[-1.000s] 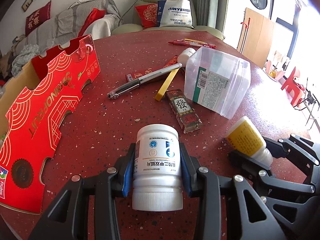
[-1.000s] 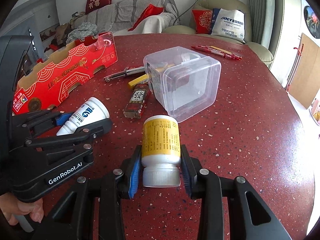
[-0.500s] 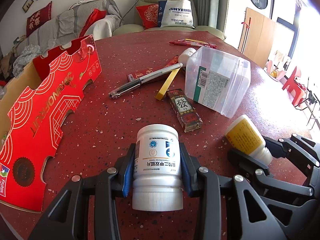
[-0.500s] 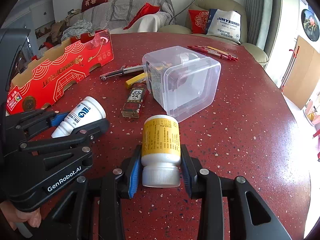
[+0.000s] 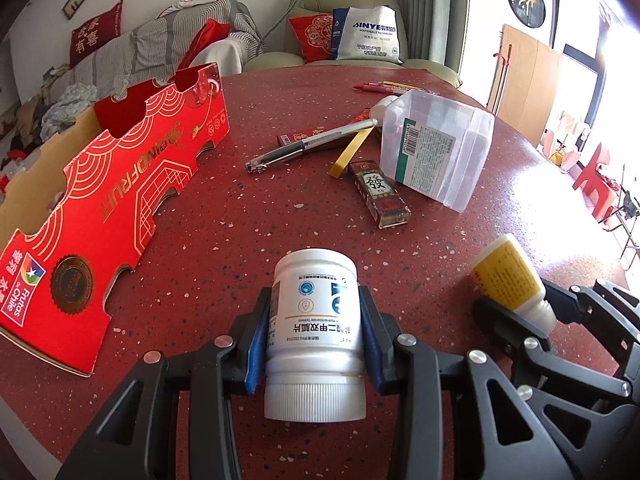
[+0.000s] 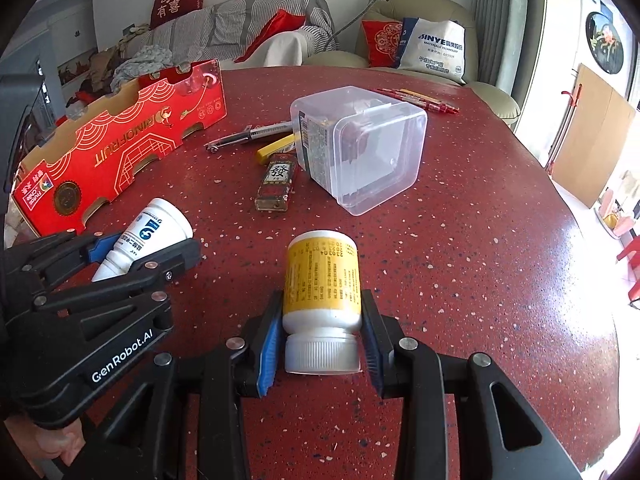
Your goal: Organize rigid objects
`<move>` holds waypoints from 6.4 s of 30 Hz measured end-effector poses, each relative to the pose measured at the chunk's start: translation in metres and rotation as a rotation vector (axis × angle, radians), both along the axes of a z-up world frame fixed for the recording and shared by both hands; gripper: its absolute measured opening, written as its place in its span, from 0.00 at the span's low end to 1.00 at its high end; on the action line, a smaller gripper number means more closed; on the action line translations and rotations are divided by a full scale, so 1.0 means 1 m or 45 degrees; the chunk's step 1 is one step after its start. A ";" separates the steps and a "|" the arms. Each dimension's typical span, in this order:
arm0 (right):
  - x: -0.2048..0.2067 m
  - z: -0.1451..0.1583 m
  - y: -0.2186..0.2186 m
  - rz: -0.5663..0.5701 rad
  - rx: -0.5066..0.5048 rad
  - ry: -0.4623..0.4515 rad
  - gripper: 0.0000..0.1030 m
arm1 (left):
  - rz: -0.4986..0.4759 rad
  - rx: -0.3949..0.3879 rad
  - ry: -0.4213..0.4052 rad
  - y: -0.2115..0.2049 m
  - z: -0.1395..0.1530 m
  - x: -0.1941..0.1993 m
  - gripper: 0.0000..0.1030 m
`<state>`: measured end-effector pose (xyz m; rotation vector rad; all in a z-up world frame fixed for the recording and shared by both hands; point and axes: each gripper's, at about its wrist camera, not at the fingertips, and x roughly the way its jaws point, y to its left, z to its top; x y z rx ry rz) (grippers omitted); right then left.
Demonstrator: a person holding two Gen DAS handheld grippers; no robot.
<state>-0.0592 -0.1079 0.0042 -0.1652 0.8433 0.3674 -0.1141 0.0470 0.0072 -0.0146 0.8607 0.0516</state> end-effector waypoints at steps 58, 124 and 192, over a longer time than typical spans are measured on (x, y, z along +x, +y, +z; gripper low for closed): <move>0.072 0.021 -0.005 0.036 0.066 -0.072 0.36 | 0.045 -0.080 0.035 0.034 0.002 0.064 0.41; 0.064 0.031 -0.006 0.058 0.113 -0.139 0.36 | 0.086 -0.037 0.000 0.037 0.009 0.054 0.41; 0.044 0.043 0.020 0.058 0.148 -0.072 0.64 | 0.095 -0.088 -0.186 0.084 0.089 -0.017 0.70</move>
